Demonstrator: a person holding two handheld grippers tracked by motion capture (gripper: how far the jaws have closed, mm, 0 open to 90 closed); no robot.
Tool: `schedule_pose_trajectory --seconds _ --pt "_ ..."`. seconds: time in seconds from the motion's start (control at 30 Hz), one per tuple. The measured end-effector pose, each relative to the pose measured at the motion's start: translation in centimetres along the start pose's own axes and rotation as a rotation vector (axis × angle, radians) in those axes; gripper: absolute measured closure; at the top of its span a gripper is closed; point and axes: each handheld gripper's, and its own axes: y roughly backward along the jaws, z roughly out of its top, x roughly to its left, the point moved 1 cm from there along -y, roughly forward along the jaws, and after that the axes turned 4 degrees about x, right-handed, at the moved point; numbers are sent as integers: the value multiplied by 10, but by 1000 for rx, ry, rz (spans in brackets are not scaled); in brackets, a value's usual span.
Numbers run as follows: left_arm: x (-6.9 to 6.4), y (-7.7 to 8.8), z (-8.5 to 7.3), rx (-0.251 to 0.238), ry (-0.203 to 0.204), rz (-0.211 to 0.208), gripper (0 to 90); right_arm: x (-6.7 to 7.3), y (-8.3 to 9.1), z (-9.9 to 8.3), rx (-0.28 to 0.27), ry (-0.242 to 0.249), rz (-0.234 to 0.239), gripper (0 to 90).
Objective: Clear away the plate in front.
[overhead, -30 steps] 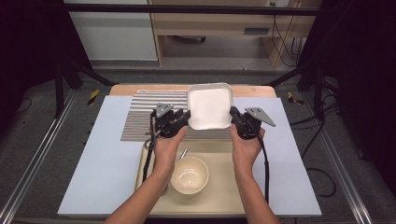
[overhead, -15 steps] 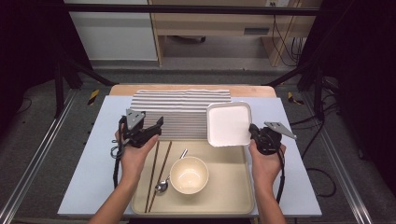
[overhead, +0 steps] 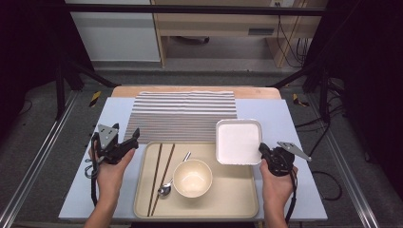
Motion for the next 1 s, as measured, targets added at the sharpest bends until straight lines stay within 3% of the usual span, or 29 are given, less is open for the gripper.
schedule_pose_trajectory --seconds 0.1,0.3,0.4,0.5,0.73,1.0 --pt "5 5 -8 1 3 42 251 -3 3 -9 31 -6 3 892" --pt "11 5 -23 32 -13 79 248 -10 6 -27 76 -34 24 892" --pt "14 4 -25 33 4 82 248 -11 9 -31 89 -38 27 892" --pt "16 5 -25 32 -8 87 248 -11 12 -38 117 -37 32 892" --pt "21 7 -28 37 33 72 248 -4 16 -49 146 -47 51 891" --pt "19 8 -28 34 22 75 249 1 13 -55 173 -56 49 891"
